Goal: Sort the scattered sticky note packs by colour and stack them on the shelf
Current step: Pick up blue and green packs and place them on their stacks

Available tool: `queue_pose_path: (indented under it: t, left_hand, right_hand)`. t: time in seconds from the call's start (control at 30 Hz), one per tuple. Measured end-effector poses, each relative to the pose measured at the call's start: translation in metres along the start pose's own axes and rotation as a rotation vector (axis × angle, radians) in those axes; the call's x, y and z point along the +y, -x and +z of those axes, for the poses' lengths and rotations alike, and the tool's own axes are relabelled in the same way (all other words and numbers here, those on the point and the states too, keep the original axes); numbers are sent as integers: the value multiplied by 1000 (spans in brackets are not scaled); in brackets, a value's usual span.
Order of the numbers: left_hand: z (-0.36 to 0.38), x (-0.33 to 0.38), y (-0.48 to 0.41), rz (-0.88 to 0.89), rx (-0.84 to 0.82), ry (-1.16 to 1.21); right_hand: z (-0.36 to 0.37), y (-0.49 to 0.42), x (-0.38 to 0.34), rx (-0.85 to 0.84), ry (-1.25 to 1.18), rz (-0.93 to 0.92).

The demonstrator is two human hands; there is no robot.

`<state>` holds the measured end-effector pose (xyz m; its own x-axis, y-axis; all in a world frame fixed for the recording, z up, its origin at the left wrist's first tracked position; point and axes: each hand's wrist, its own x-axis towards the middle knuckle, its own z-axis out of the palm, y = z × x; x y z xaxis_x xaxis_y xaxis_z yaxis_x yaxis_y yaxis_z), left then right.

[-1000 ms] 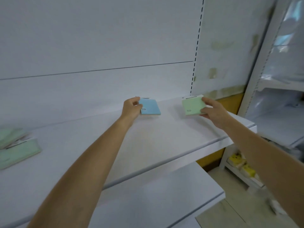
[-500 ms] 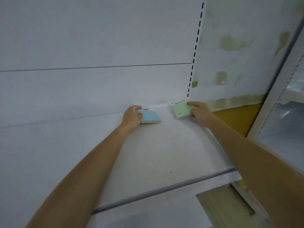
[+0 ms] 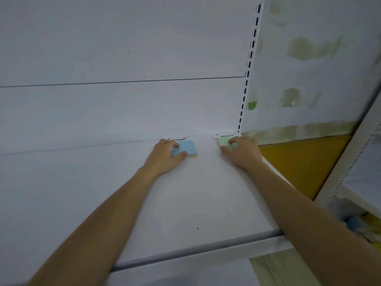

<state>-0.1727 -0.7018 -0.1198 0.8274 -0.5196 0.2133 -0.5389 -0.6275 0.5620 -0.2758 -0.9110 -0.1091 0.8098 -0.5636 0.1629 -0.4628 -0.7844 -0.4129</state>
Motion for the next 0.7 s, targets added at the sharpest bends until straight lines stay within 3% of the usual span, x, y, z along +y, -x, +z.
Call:
queue_pose_path:
  t: [0.37,0.5,0.7]
  left_hand:
    - [0,3,3,42,31,-86]
    - [-14,6,11,74,88,-314]
    - [-74,-11,14,88,114,-654]
  right_hand:
    - [-3,2,-3,43,-3,-20]
    - [-2,10,-14,119,5,-272]
    - [6,37,-67,-32,120,-643]
